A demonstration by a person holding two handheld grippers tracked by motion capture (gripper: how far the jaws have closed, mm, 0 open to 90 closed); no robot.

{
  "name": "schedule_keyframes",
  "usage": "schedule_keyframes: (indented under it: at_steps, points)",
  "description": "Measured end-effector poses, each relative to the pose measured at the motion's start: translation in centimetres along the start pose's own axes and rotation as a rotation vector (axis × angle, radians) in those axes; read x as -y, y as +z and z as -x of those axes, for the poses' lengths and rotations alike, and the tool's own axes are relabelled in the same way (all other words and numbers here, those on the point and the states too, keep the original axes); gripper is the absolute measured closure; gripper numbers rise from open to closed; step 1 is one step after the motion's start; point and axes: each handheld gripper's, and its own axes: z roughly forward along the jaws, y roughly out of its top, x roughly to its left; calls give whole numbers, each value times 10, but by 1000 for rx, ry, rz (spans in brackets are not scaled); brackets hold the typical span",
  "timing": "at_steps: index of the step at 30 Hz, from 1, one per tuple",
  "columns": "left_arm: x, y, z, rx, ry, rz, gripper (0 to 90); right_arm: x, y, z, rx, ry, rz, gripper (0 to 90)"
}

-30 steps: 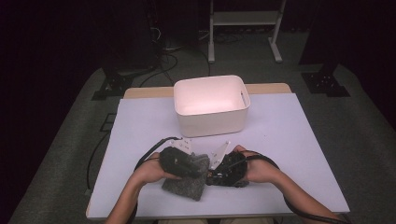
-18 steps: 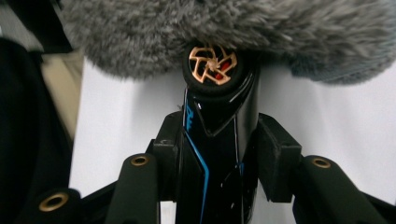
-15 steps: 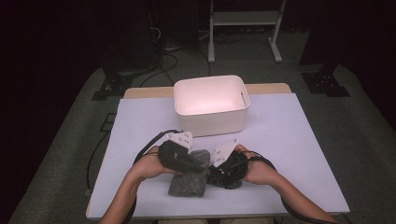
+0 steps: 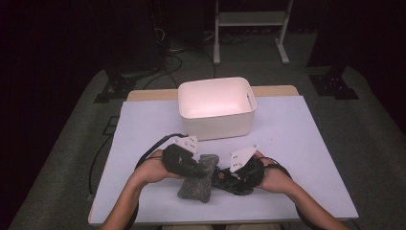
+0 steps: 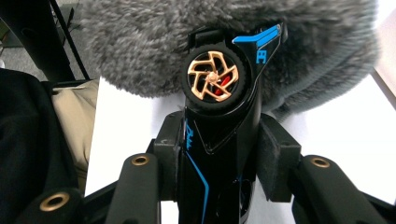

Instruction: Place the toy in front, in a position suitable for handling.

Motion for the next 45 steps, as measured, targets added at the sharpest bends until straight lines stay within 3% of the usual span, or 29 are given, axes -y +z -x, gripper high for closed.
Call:
schedule_keyframes:
  at_steps: [5,15,20,22,30,34,39,45]
  points:
    - [-7,3,2,18,21,8,817,1,-1,-2,7,-7,4,566]
    - [-22,-18,11,6,68,26,816,-14,3,-3,-1,-25,78,566]
    - [-14,-6,7,13,48,3,817,-5,2,-4,5,-19,48,567]
    - [-10,-3,5,27,36,26,818,1,-2,-4,9,-4,68,568]
    - [-1,8,3,27,13,-11,817,13,-13,-6,19,9,75,567]
    - [-3,13,2,50,15,10,818,17,-17,-8,27,20,83,567]
    - [-11,1,4,37,29,23,827,12,-15,-6,37,15,105,568]
    - [-19,-18,8,28,47,51,827,-3,-3,0,13,12,156,566]
